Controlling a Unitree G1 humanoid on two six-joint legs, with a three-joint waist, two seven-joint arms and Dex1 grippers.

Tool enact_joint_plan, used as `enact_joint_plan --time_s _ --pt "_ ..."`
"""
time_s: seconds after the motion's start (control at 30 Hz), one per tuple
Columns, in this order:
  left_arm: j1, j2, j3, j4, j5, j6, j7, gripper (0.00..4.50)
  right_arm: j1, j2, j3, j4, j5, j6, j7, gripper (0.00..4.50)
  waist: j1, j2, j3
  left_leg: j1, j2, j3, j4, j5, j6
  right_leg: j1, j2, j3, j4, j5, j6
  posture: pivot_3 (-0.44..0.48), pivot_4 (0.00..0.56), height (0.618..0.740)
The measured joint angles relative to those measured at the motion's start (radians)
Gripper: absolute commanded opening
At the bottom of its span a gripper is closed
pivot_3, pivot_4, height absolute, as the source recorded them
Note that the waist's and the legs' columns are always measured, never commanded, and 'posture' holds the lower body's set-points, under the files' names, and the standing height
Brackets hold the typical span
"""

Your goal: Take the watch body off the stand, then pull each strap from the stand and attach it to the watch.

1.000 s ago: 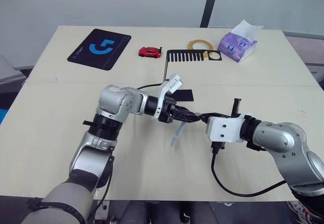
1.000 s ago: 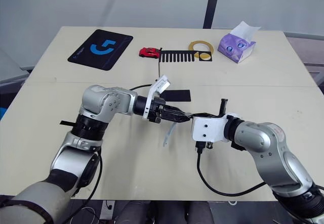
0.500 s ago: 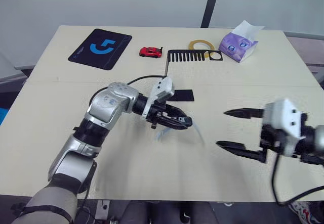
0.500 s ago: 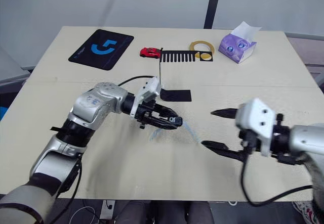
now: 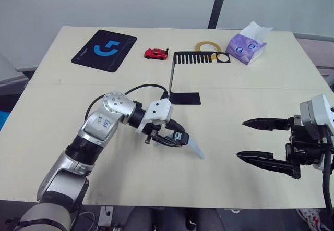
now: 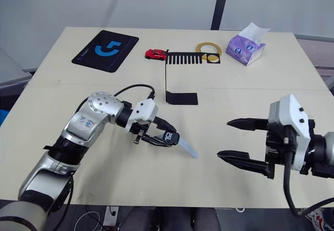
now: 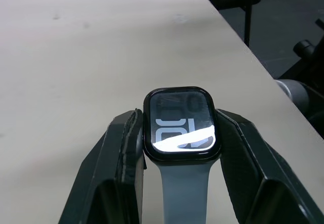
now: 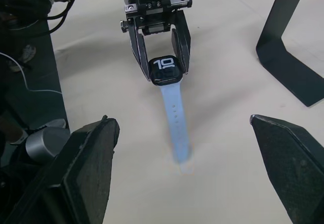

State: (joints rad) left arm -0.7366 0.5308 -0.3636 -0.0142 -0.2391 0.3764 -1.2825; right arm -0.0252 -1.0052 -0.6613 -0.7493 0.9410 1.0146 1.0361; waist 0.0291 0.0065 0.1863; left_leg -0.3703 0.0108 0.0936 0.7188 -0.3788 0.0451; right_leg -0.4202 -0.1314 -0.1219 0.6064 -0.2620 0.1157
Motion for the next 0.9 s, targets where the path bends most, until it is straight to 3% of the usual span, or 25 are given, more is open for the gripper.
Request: enact_joint_plan --time_s 0.27,0.43,0.6,0.67,0.8,0.9 --pt "0.155 -0.033 -0.06 -0.098 0.097 0.064 0.163 1.7 0.095 0.02 0.073 -0.034 -0.022 -0.09 -0.053 4.44 0.003 0.0 0.0 0.0 0.0 0.0 0.001 0.0 0.0 0.0 0.0 0.0 0.0 0.0 0.0 0.0 0.15 0.738" --pt "0.162 -0.085 -0.091 -0.095 0.147 0.082 0.237 1.7 0.151 0.023 0.111 -0.034 -0.071 -0.151 -0.054 4.44 0.006 0.0 0.0 0.0 0.0 0.0 0.001 0.0 0.0 0.0 0.0 0.0 0.0 0.0 0.0 0.0 0.15 0.738" --pt "0.171 -0.082 -0.096 -0.098 0.165 0.113 0.255 1.7 0.175 0.023 0.119 -0.031 -0.099 -0.19 -0.048 4.44 0.004 0.0 0.0 0.001 0.001 0.0 0.0 0.0 0.0 0.0 0.0 0.0 0.0 0.0 0.0 0.0 0.15 0.738" --pt "0.18 -0.082 -0.1 -0.103 0.167 0.135 0.262 2.72 0.19 0.023 0.128 -0.029 -0.111 -0.206 -0.047 4.5 0.003 0.0 0.0 0.001 0.001 0.0 0.0 0.0 0.0 0.0 0.0 0.0 0.0 0.0 0.0 0.0 0.15 0.738" --pt "0.19 -0.072 -0.092 -0.14 0.153 0.192 0.258 4.25 0.201 0.023 0.147 -0.025 -0.131 -0.229 -0.043 4.5 0.003 0.0 0.0 0.0 0.001 0.0 0.001 0.0 0.0 0.0 0.0 0.0 0.0 0.0 0.0 0.0 0.15 0.738" --pt "0.195 -0.019 -0.035 -0.179 0.079 0.255 0.215 4.38 0.211 0.011 0.147 -0.006 -0.152 -0.246 -0.03 4.5 -0.001 0.0 0.0 0.001 0.001 0.0 0.001 0.0 0.0 0.0 0.001 0.0 0.0 0.0 0.0 0.0 0.15 0.738"
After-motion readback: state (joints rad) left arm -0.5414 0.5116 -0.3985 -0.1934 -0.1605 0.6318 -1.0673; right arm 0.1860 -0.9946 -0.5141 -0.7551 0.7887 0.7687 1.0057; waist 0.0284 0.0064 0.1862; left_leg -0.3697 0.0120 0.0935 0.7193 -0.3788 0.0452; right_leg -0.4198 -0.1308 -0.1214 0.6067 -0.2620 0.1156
